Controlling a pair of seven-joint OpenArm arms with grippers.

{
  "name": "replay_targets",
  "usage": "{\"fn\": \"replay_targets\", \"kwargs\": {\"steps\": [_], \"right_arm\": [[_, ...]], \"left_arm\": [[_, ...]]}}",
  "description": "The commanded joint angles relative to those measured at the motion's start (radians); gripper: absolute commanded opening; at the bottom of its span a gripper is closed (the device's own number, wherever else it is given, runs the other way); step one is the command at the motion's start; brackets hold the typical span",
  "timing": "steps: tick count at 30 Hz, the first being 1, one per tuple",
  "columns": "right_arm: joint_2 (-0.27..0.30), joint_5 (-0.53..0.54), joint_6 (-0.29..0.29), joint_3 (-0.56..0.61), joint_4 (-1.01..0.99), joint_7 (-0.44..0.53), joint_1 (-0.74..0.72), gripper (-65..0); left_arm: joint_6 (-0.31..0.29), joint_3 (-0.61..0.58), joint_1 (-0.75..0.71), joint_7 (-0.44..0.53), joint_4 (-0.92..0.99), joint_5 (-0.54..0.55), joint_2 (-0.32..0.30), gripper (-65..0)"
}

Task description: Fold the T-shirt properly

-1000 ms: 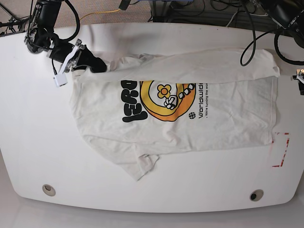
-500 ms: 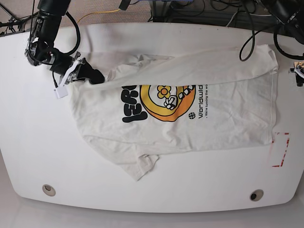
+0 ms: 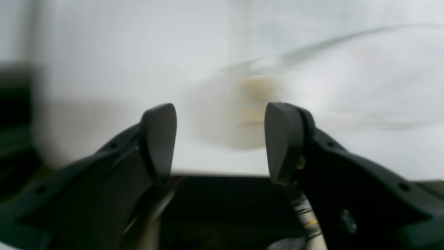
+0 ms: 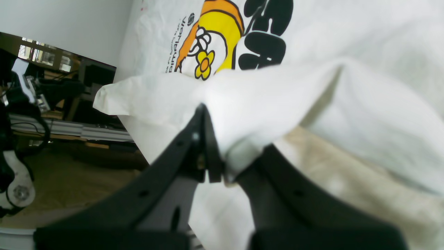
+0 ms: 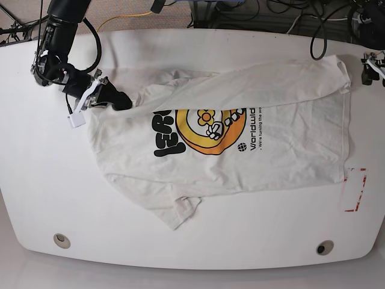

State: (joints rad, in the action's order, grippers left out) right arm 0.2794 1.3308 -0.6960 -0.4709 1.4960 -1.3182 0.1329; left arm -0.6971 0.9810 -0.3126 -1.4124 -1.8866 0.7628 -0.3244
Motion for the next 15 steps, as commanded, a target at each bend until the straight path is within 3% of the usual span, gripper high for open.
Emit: {"fn": "replay_targets", "kwargs": {"steps": [1, 7, 15], "right_arm": [[0.016, 0.026, -0.002, -0.005, 0.016, 0.018, -0.008, -65.0], [0.016, 0.026, -0.002, -0.005, 0.016, 0.018, -0.006, -65.0], [0.017, 0.026, -0.002, -0.005, 0.015, 0.018, 0.006, -65.0]], "left_arm": [[-0.001, 0.059, -0.035, 0.016, -0.015, 0.076, -0.023, -27.5], [-0.001, 0.086, -0.075, 0.016, -0.014, 0.235, -0.015, -27.4], [-0.001, 0.082, -0.099, 0.016, -0.014, 0.154, 0.067, -27.2]]}}
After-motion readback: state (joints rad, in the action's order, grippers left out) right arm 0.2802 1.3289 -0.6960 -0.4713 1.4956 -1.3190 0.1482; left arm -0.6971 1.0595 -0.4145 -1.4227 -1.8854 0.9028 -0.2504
